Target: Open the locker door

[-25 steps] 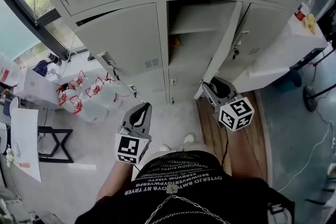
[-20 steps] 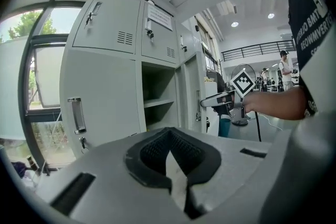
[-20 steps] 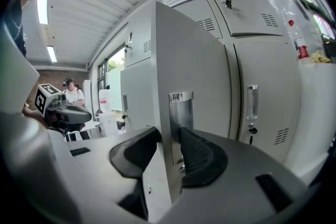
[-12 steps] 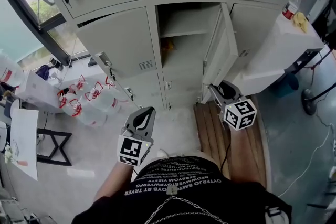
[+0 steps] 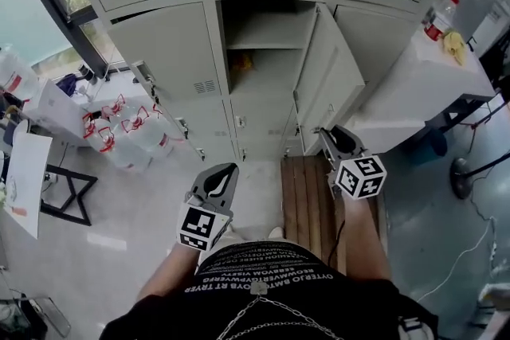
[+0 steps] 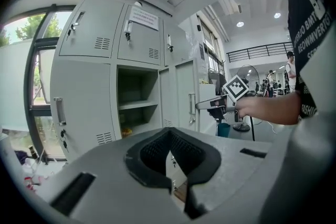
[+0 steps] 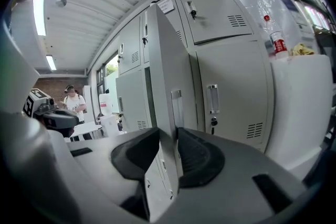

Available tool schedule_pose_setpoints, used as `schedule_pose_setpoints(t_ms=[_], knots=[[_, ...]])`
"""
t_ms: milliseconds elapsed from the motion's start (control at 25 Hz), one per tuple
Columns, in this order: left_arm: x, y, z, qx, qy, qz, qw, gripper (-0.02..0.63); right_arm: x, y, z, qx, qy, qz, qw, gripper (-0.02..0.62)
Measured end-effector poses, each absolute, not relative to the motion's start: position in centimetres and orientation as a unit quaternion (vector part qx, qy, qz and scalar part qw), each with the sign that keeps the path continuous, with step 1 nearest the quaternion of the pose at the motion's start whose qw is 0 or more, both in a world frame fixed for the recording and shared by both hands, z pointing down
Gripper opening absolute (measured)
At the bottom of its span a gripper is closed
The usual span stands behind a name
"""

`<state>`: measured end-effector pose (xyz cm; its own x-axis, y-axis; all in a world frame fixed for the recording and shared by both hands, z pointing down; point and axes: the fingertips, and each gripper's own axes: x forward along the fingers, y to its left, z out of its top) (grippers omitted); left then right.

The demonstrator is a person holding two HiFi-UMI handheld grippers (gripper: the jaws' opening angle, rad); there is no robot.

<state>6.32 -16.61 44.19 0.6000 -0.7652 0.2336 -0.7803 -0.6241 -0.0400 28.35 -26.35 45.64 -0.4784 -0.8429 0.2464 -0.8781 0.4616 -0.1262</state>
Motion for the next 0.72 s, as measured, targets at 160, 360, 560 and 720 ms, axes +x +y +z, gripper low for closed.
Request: schedule_pose_setpoints(t_ms=[160,360,560,720], knots=[[6.9,-15.1,44.4,0.88,-0.455,0.13,0.033,-0.006,29.1,-26.1,45.7,0.493,-0.86,0.116,0.063,0.109],[6.2,-13.9,43.5,0.861,-0.491,0.13,0.029,-0.006,29.7,-25.4,46.1,0.481,-0.866,0.127,0.047,0.117],[5.1,-12.6,43.1,0.854,-0.504,0.126,0.03,-0.006,30.6,-21.8,45.8,0.483,-0.867,0.119,0.043,0.13],[3.6,-11.6,41.8,0.86,-0.497,0.117,0.017,-0.006,29.1,-18.1,44.4,0.486,-0.868,0.096,0.035,0.029]])
